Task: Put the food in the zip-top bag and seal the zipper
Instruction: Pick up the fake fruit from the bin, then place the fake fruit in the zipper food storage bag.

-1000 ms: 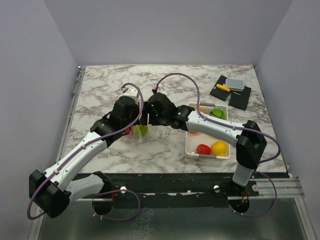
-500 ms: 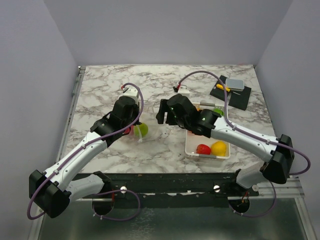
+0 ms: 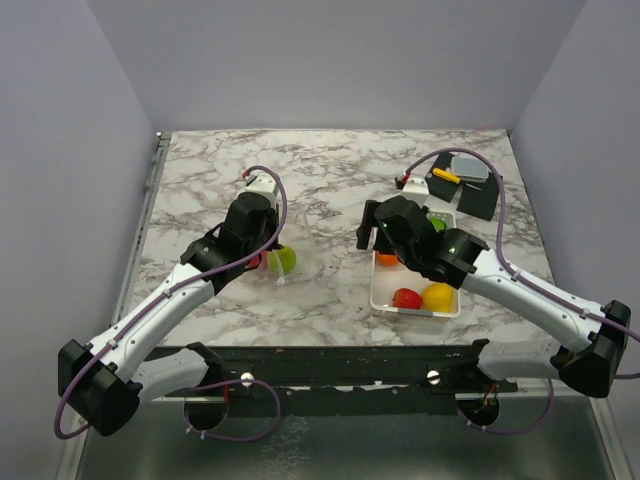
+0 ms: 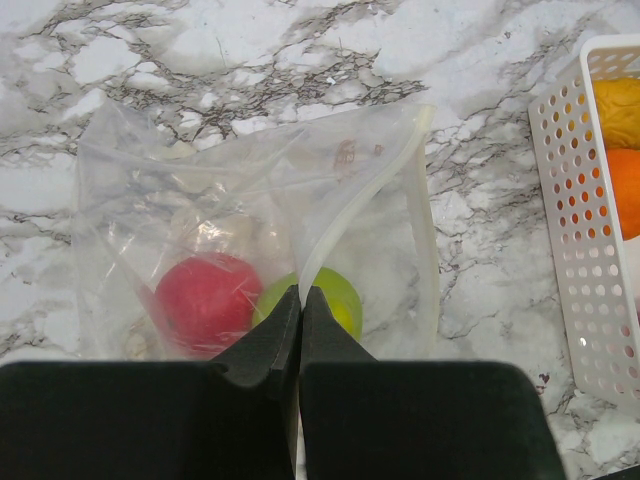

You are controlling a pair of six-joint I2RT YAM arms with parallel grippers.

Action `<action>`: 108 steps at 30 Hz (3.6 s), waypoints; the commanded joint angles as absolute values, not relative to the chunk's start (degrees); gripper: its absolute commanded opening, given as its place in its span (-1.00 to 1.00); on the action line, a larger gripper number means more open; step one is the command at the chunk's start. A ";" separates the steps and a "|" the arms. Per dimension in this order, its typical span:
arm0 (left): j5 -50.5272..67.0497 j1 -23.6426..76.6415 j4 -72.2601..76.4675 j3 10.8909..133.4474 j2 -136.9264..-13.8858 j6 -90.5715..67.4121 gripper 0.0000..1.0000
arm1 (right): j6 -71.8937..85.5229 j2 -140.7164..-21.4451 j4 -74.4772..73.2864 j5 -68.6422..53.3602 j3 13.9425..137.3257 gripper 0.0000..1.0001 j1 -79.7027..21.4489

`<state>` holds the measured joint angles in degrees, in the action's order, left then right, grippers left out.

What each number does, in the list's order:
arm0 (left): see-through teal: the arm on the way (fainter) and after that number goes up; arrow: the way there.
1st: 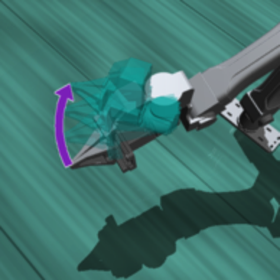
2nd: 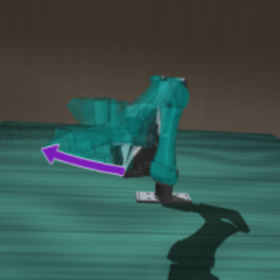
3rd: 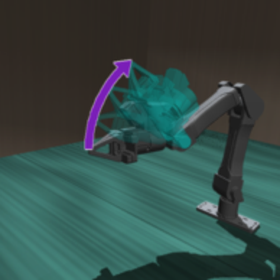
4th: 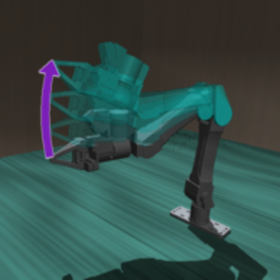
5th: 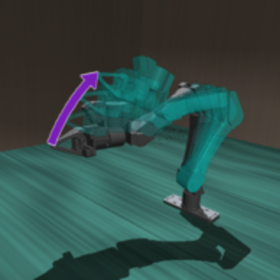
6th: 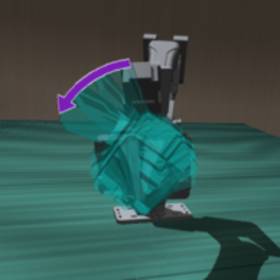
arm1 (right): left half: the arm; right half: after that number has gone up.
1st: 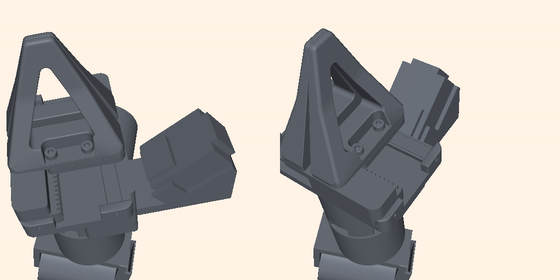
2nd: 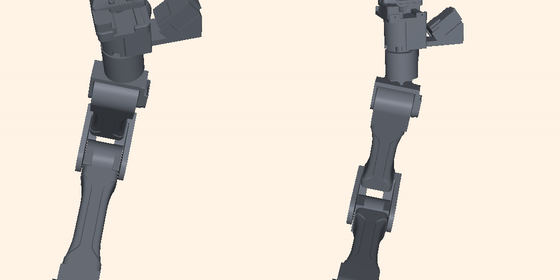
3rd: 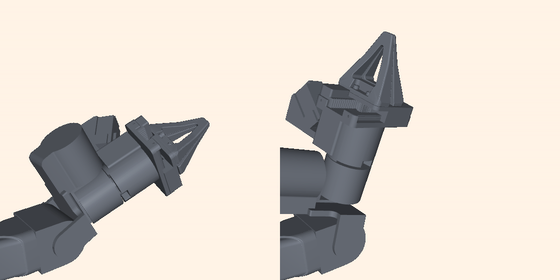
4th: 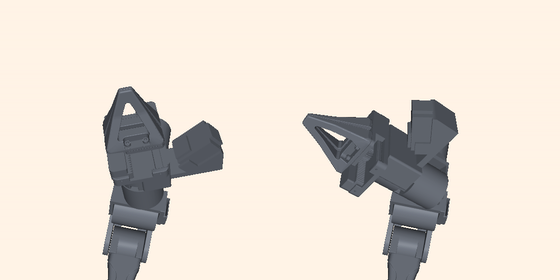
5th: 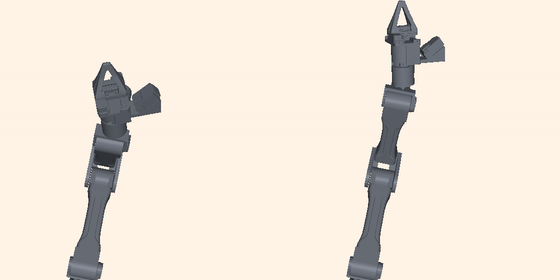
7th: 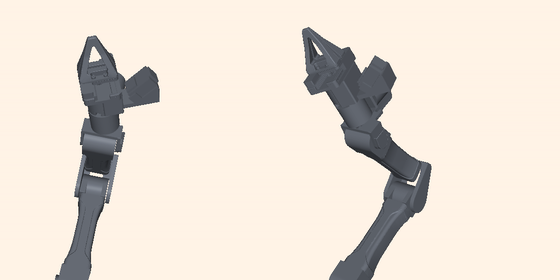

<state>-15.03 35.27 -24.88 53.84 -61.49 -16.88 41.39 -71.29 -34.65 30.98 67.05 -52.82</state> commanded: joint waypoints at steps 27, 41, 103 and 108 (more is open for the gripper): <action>-15.03 35.24 -24.17 53.20 -61.78 -16.59 -1.00 | 36.62 -72.24 -24.73 9.38 49.23 0.83 -27.20; -15.38 35.25 -24.15 53.26 -62.46 -16.44 -1.00 | 36.34 -79.24 -16.22 0.40 47.20 0.85 -22.07; -15.53 35.25 -24.43 53.26 -62.59 -16.44 -1.00 | 32.45 -76.68 -28.02 9.01 67.87 -0.45 -45.13; -15.56 35.28 -24.39 53.26 -62.40 -16.49 -1.00 | 32.51 -82.70 -27.22 10.13 72.68 -0.44 -49.19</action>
<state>-15.03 35.27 -24.88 53.84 -62.92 -16.86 32.77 -78.83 -26.70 6.94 68.95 -46.76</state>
